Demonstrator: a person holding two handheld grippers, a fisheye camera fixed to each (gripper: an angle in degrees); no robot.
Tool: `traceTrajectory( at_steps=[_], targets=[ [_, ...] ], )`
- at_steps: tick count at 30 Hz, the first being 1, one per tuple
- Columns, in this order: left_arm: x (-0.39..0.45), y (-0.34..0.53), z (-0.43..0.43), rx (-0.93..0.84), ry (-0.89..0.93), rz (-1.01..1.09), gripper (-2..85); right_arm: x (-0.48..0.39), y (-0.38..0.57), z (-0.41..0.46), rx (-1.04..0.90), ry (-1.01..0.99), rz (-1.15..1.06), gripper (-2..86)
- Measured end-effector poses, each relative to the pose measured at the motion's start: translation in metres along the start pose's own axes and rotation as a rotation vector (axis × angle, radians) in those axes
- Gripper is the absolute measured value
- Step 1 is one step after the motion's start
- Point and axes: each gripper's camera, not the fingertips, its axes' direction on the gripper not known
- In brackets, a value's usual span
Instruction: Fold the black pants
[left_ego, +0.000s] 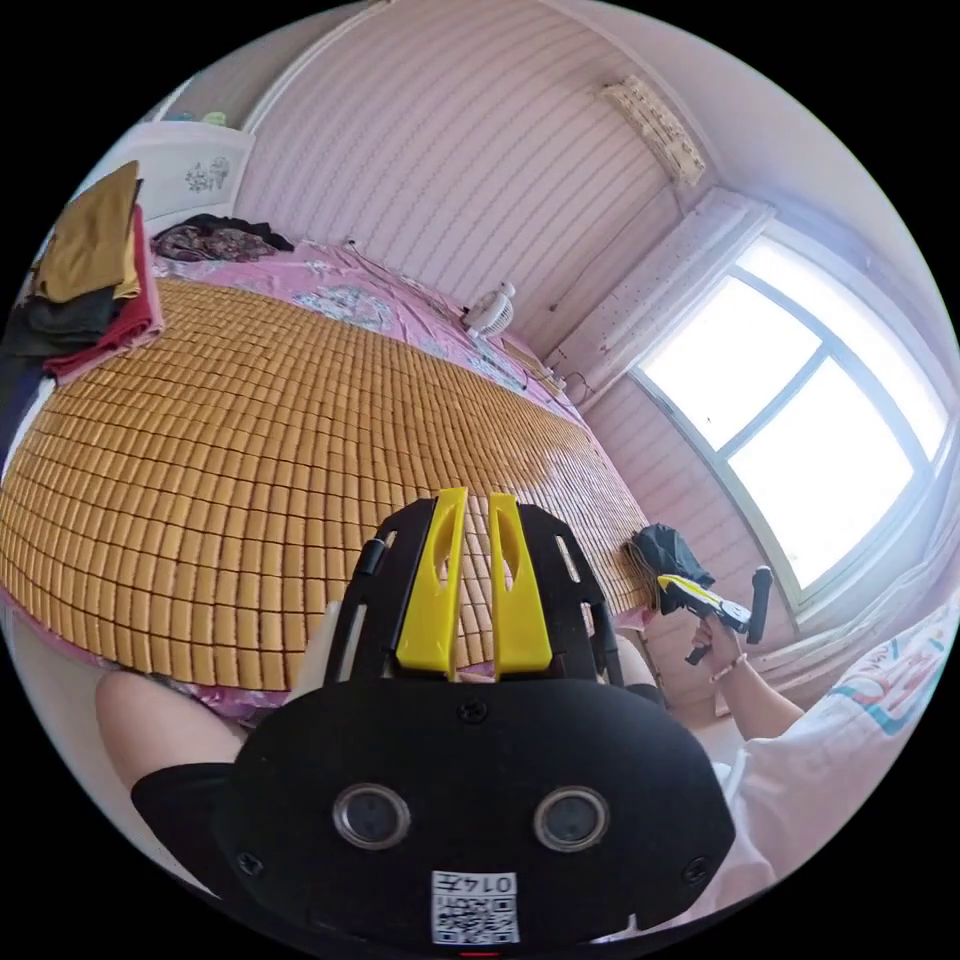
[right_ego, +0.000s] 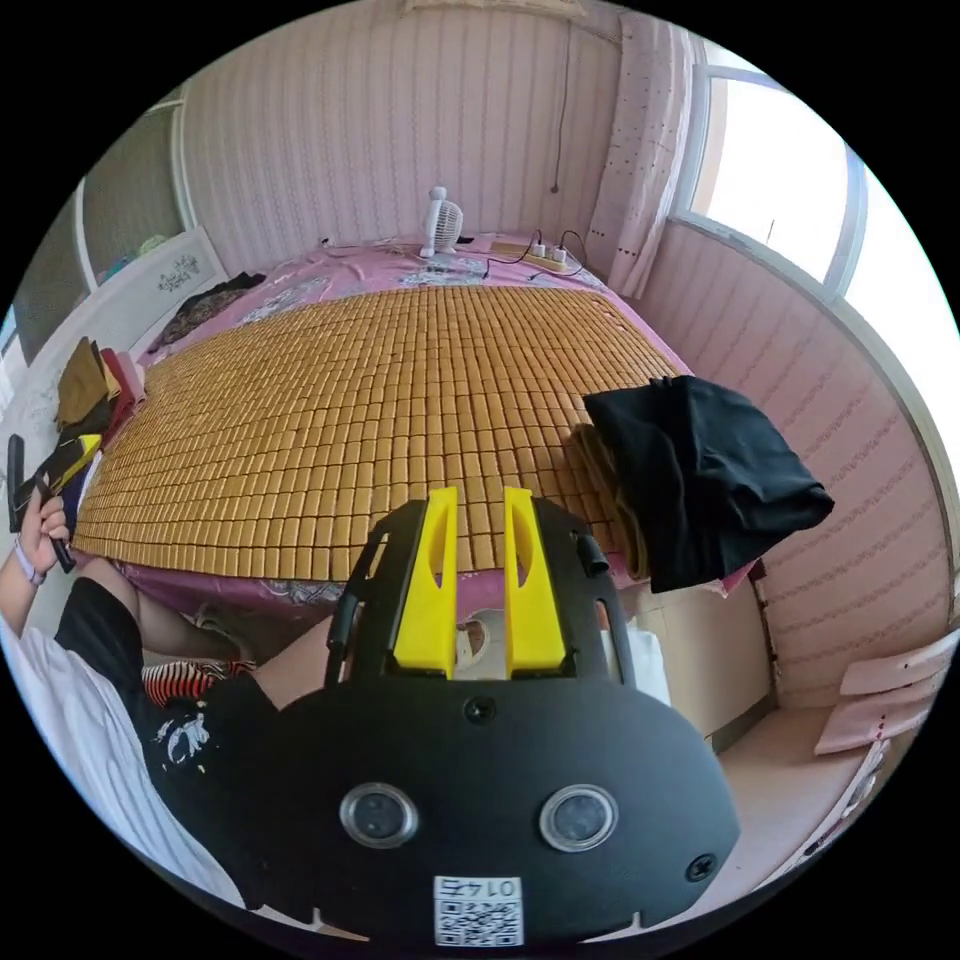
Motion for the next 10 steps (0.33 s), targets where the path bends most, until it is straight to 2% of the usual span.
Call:
traceTrajectory(
  at_steps=[5, 7, 10],
  targets=[
    [-0.090, 0.039, -0.144, 0.349, -0.215, -0.165, 0.0, -0.136, -0.025, 0.032, -0.006, -0.286, -0.325, 6.7],
    [-0.119, 0.061, -0.187, 0.446, -0.301, -0.247, -0.3, -0.218, -0.042, 0.044, -0.018, -0.423, -0.533, 7.1],
    [-0.162, 0.098, -0.246, 0.547, -0.435, -0.399, 0.8, -0.321, -0.058, 0.055, -0.007, -0.503, -0.826, 7.7]
  ],
)
